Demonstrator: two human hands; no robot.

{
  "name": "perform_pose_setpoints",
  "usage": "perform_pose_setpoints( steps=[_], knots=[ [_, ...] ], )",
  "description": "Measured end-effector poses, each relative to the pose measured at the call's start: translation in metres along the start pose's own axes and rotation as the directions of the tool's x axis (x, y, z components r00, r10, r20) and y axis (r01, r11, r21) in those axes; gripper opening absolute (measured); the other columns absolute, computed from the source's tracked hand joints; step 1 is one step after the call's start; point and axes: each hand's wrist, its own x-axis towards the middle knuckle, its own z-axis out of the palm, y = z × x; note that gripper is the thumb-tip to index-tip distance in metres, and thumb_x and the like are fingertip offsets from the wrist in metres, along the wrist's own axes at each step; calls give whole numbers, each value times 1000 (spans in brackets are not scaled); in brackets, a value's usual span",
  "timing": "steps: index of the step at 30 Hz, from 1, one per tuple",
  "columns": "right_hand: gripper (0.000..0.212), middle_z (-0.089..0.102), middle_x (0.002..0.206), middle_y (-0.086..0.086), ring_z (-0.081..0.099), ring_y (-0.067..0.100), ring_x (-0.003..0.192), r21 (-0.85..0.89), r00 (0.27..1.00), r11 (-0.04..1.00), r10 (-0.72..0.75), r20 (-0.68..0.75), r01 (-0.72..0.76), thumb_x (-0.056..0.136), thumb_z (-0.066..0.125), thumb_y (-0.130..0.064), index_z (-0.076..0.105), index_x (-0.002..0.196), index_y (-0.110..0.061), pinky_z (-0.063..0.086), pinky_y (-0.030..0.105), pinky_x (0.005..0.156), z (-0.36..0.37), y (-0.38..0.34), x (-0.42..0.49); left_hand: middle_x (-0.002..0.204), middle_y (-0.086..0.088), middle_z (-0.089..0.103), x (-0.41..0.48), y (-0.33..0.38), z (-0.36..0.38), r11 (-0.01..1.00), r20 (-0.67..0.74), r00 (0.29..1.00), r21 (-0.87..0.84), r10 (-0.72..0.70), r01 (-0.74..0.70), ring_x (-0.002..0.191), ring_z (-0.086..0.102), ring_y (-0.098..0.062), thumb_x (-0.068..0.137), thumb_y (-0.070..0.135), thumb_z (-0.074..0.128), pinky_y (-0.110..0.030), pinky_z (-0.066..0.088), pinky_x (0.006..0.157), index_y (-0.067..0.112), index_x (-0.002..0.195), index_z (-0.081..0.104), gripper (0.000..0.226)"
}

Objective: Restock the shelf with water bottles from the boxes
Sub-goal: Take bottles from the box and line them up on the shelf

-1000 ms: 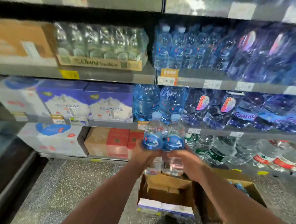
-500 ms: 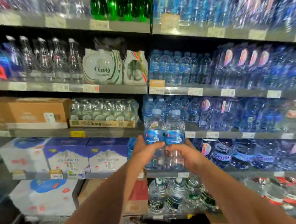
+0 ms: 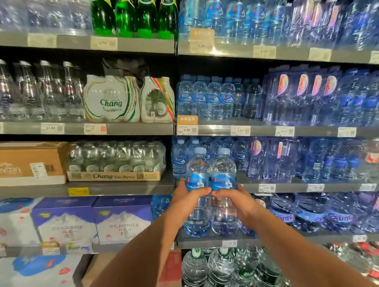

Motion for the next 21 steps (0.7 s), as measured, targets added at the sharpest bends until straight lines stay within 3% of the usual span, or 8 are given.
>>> perform_pose_setpoints(
  steps=[3,5,9,12,14,17,19,21],
  knots=[
    [67,63,118,2,54,22,115,1,1000,1000,9,-22,-9,66,82,-14,49,124,-15,36,36,95,-21,-1,35,99,13,58,30,-3,20,1000,9,1000,6,-1,1,92,55,-9,79,27,75,-30,40,84,26,107,46,41],
    [62,59,118,1,50,20,110,8,999,1000,26,-26,-26,71,79,-11,43,122,-15,33,34,92,-38,-4,60,102,8,63,52,-3,36,1000,-14,1000,13,1,-1,95,60,-11,78,24,76,-28,43,82,26,105,51,36],
    [61,53,113,2,45,18,105,-14,1000,1000,2,-10,-2,76,76,-9,37,122,-20,31,33,91,-70,-12,101,80,16,53,86,2,66,999,-33,998,15,46,-46,73,55,-2,86,16,69,-9,39,59,30,83,46,27],
    [81,49,135,10,45,25,122,-79,1000,997,24,-10,-24,77,76,-12,29,142,-14,31,34,93,-88,-15,124,77,14,53,106,4,85,1000,-67,998,-23,-10,8,65,50,4,86,10,68,-7,40,50,24,91,51,23],
    [95,41,146,11,39,29,133,-93,998,994,67,14,-66,76,77,-15,18,150,-11,33,38,98,-95,-15,142,84,6,60,134,-9,90,998,-128,991,-52,-46,40,72,58,-3,81,10,74,-10,43,53,18,97,52,28],
    [93,41,145,10,39,31,133,-107,995,989,104,11,-102,76,77,-15,19,149,-12,37,40,98,-100,-11,161,104,-3,68,157,-18,94,996,-130,989,-57,-69,62,89,65,-15,70,24,82,-20,46,66,9,115,57,54],
    [85,46,134,5,41,30,131,-106,993,988,117,33,-113,75,78,-21,30,145,-12,35,35,92,-102,-10,174,103,-2,69,171,-20,92,997,-110,992,-34,-67,64,89,65,-16,76,21,78,-18,45,64,11,112,61,41],
    [80,46,138,4,52,28,120,-176,988,976,142,57,-130,65,79,-38,48,134,-16,40,35,95,-102,-7,188,99,3,64,182,-18,90,997,-72,995,-19,-71,70,90,61,-15,82,20,73,-18,42,66,15,108,58,30]
  ],
)
